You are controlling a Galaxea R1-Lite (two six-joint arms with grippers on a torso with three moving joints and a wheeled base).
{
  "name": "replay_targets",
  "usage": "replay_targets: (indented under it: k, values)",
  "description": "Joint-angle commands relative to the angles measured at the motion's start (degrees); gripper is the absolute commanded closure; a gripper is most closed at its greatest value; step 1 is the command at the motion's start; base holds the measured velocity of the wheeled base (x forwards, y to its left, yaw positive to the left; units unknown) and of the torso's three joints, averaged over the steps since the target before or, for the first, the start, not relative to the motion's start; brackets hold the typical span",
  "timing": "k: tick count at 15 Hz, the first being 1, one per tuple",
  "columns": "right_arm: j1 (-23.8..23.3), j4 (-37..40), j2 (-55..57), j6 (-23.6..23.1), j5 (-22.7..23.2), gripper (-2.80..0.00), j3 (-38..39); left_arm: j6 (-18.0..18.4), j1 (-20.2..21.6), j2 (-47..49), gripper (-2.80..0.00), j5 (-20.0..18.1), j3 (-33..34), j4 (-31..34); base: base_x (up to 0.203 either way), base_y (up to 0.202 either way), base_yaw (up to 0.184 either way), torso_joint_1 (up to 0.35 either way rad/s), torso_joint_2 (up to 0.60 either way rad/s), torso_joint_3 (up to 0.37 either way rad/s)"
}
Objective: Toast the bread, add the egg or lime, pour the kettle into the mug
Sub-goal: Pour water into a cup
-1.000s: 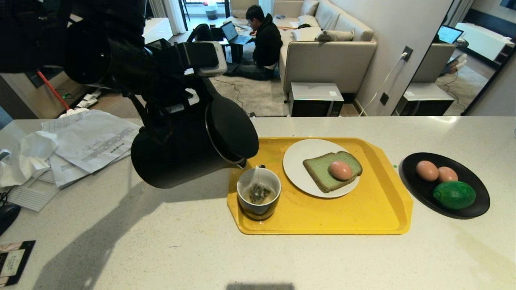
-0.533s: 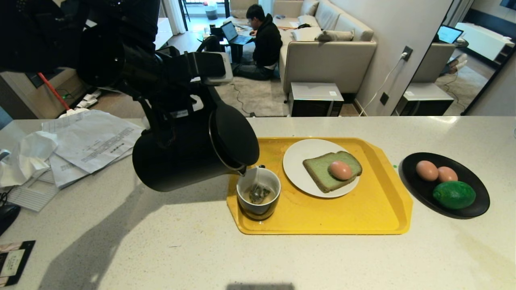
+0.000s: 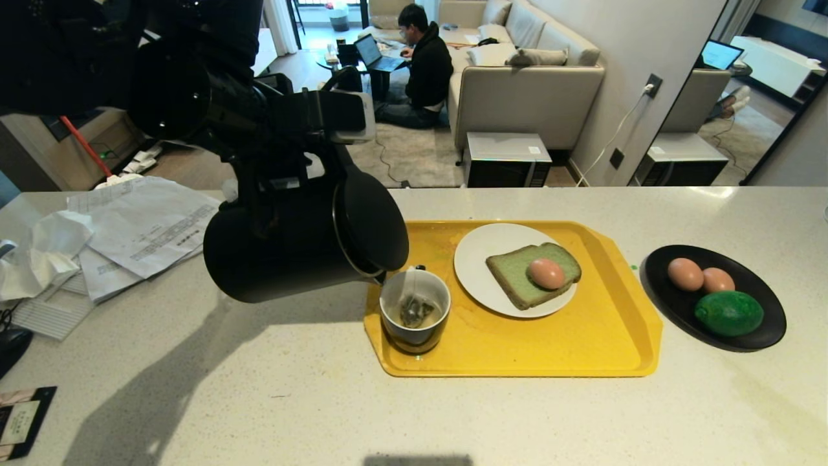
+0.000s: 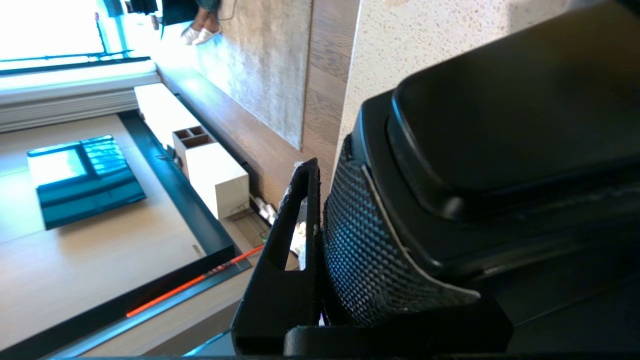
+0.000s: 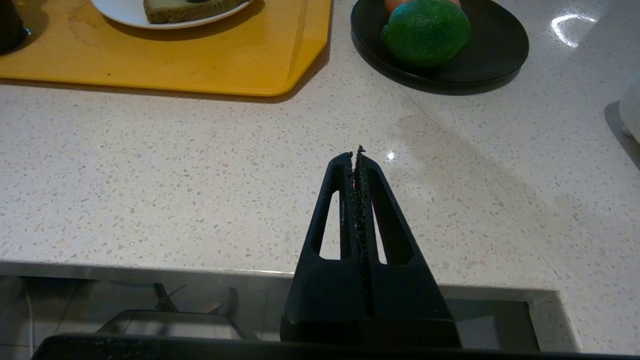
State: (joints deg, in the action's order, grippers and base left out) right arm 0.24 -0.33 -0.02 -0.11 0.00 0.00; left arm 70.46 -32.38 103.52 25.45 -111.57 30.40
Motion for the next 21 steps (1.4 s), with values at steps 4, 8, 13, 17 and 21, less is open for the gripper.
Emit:
replay_targets:
  k: [4,8,13,17,21]
  values:
    - [0.02,-0.02,0.02,-0.02,0.0,0.0,0.0,0.6,-1.25,0.01,0.0,0.38,-0.4,-2.13,0.0,0.0,0.0,0.0,0.0,0.0]
    - [0.02,-0.02,0.02,-0.06,0.0,0.0,0.0,0.56,-2.42,-0.24,0.0,0.48,-0.4,-2.36,0.0,0.0,0.0,0.0,0.0,0.0]
    - [0.02,-0.02,0.02,0.02,0.0,0.0,0.0,0.56,-2.43,-1.13,0.0,1.0,-0.4,-3.15,0.0,0.0,0.0,0.0,0.0,0.0]
    - [0.02,-0.02,0.02,-0.01,0.0,0.0,0.03,0.56,-2.43,-1.66,0.0,1.0,-0.4,-3.24,0.0,0.0,0.0,0.0,0.0,0.0]
    - [0.02,-0.02,0.02,0.01,0.0,0.0,0.09,0.64,-2.69,-1.83,0.0,0.97,-0.4,-4.0,0.0,0.0,0.0,0.0,0.0,0.0]
